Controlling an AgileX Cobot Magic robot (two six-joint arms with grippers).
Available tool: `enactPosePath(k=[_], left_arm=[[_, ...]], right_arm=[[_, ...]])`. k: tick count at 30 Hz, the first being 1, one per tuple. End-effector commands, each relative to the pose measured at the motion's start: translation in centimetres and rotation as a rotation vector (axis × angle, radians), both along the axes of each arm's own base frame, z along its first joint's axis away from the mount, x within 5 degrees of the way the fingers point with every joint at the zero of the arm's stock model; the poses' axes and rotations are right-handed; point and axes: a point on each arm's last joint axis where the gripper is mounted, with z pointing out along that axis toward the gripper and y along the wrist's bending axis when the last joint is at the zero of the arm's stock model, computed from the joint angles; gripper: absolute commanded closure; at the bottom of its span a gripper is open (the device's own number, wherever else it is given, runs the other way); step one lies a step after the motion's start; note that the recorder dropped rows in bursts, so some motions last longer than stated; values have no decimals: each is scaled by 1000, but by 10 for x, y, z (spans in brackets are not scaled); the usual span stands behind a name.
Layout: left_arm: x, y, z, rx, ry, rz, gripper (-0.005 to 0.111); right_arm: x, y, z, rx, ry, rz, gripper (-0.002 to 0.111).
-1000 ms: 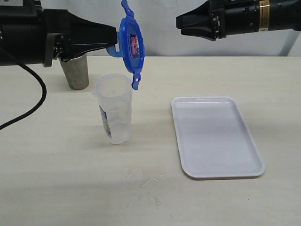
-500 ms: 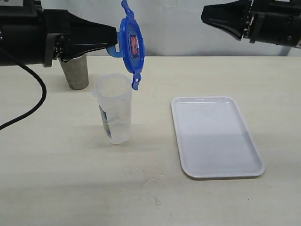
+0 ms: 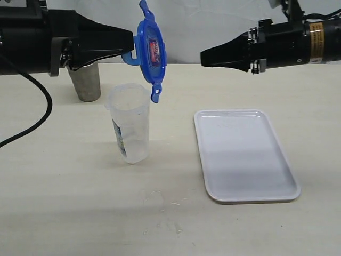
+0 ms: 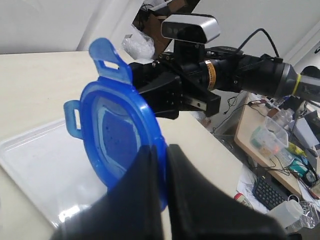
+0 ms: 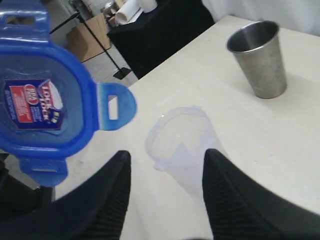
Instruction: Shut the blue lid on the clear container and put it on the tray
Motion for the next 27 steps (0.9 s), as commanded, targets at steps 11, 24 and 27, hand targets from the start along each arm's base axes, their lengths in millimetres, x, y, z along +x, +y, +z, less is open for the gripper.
enactPosePath(k=[11,24,27], left_arm=[[5,4,-8,21,44,65,107],[29,5,-41,25,124,132,107],[33,10,-45,61,131,206,107]], right_arm=[[6,13,21,83,106,-26,63],[4,12,17,30,93,-6,63],[4,12,17,30,93,-6,63]])
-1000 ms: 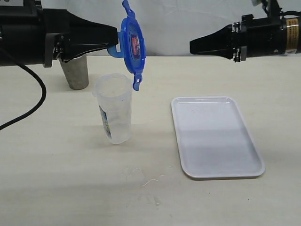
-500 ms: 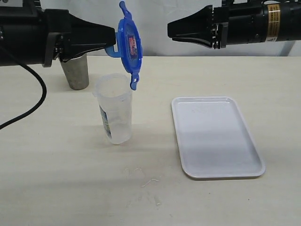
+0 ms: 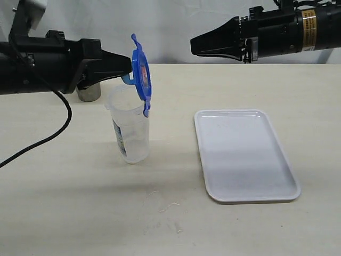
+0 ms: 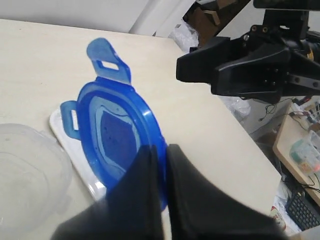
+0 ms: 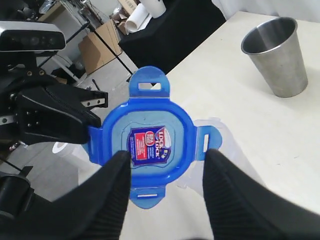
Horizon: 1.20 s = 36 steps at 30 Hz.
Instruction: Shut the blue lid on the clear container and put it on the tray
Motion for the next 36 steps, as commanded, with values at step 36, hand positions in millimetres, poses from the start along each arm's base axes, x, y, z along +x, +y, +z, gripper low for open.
enactPosePath(k=[36], left_arm=[[50,-2,-19,115,46,13,107]], right_arm=[[-3,-1,-6,-12,-5,10,63]])
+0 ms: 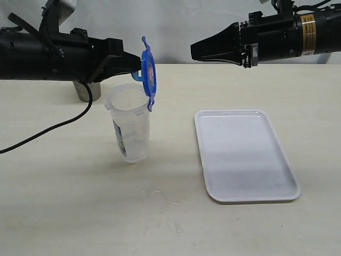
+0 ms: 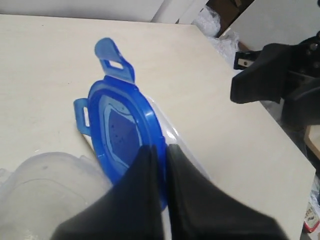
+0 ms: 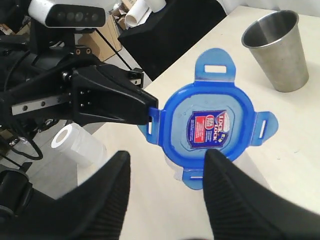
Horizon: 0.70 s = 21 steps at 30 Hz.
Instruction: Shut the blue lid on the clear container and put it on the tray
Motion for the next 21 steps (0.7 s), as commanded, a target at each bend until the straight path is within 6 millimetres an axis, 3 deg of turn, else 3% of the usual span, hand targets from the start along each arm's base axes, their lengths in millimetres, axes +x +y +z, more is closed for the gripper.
enactPosePath(k=[1,5,14,21], left_arm=[[3,2,-1,34,10,27,107],[1,0,0,16,12,3,107],[-16,3,31,2,-60,6,107],[-23,2,27,34,9,-34,107]], right_arm=[[-1,-1,-1,-1,-2,1,63],[-1,-1,-1,-1,-2,1,63],[-1,-1,-1,-1,-2,1,63],[-1,-1,-3,-2,5,1,63]])
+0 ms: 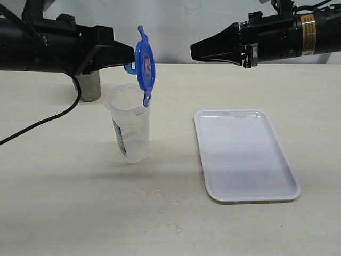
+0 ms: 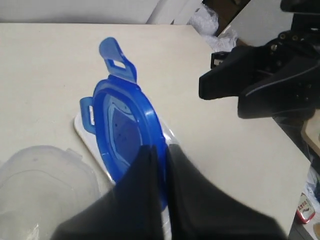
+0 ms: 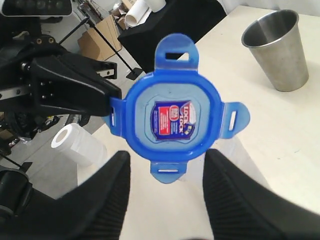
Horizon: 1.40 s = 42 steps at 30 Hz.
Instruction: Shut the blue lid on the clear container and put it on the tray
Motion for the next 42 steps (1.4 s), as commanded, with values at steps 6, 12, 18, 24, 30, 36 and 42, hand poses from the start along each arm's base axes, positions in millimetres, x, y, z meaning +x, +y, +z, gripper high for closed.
enactPosePath(k=[6,12,18,24,30,36,42], left_arm=[[-3,-1,1,-68,51,21,107],[-3,-4,7,-140,30,7,107],[-6,0,-12,-63,65,33,107],[-7,5,-24,-28,73,85,107],[-6,6,-24,-29,60,94,107],[-6,6,-24,-31,61,95,107],[-5,8,-25,-13,57,109,107]], right_arm=[[-2,-1,-4,-2,5,2,63],[-2,-1,-4,-3,4,3,63],[-2,-1,-4,-3,4,3,63],[-2,-1,-4,-3,4,3,63],[-2,-1,-4,-3,3,3,63],[-2,-1,-4,-3,3,3,64],[-2,0,-4,-3,3,5,76]])
